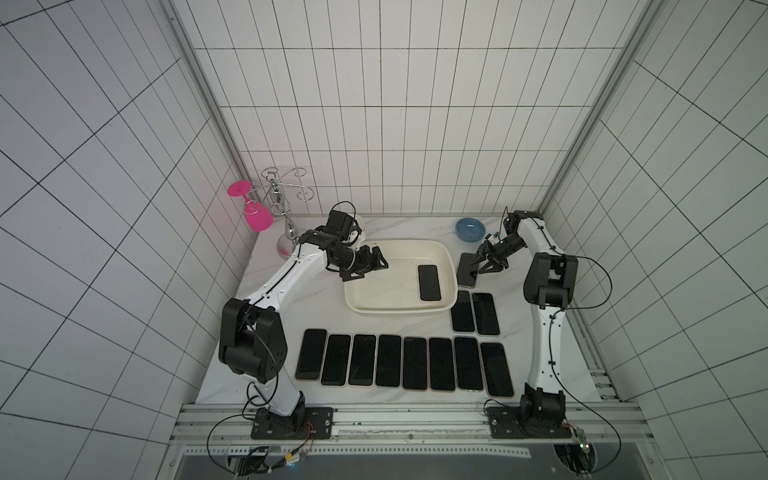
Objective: Take the phone out of the storage box
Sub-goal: Place the phone at the center of the board.
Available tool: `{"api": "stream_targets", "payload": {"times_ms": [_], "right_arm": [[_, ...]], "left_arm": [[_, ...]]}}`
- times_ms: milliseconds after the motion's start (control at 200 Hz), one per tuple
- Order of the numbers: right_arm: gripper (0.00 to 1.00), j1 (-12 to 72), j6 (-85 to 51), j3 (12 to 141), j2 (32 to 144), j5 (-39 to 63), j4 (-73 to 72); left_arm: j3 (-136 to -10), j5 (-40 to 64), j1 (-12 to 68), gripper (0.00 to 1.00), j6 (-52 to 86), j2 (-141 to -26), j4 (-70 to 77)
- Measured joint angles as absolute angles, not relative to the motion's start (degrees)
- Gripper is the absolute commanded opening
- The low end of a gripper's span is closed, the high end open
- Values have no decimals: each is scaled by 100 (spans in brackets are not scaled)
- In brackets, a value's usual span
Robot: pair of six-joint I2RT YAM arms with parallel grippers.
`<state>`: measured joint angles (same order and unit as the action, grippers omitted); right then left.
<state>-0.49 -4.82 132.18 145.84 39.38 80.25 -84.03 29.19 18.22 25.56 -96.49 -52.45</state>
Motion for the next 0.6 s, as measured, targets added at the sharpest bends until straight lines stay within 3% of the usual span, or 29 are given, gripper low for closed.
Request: {"api": "stream_targets", "payload": {"times_ms": [185, 600], "right_arm": [[55, -106, -565, 13557, 14591, 3913, 7915], [53, -296, -1120, 13019, 14414, 3531, 7330]], "left_arm": [[-8399, 2886, 1822, 93, 2571, -9649, -5245], [-8182, 2740, 1745, 93, 2600, -9636, -5199]]}}
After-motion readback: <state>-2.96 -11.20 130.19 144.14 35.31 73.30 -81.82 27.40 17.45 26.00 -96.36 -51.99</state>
